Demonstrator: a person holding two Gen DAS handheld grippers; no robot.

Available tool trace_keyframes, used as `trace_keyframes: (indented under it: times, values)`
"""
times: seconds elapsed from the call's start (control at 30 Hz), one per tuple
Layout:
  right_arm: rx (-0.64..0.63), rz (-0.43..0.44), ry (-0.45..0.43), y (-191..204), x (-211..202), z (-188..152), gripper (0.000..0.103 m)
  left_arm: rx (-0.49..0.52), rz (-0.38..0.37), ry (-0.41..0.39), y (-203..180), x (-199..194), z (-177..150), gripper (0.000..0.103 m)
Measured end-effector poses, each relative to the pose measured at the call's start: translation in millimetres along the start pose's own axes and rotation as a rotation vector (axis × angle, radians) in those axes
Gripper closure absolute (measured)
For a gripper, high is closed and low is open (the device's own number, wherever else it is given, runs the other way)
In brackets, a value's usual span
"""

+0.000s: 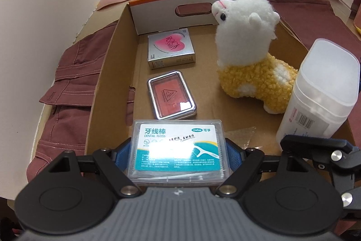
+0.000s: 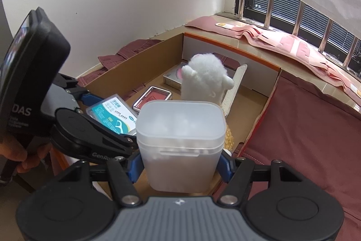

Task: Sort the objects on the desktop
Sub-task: 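Lift the floss-pick box and white container and carry both over the cardboard box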

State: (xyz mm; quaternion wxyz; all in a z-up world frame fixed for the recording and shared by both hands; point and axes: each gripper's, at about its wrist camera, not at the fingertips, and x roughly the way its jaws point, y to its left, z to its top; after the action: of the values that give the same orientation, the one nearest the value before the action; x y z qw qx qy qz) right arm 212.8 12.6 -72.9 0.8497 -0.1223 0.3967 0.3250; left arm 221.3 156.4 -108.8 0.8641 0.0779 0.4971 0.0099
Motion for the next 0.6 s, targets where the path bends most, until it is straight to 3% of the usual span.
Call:
trace_keyframes:
  times: [0.6]
  values:
    - [-0.005,0.009,-0.017,-4.4,-4.6,1.9,0.039,0.056,0.025,0.043,-9.3,7.8,-1.9,0.018]
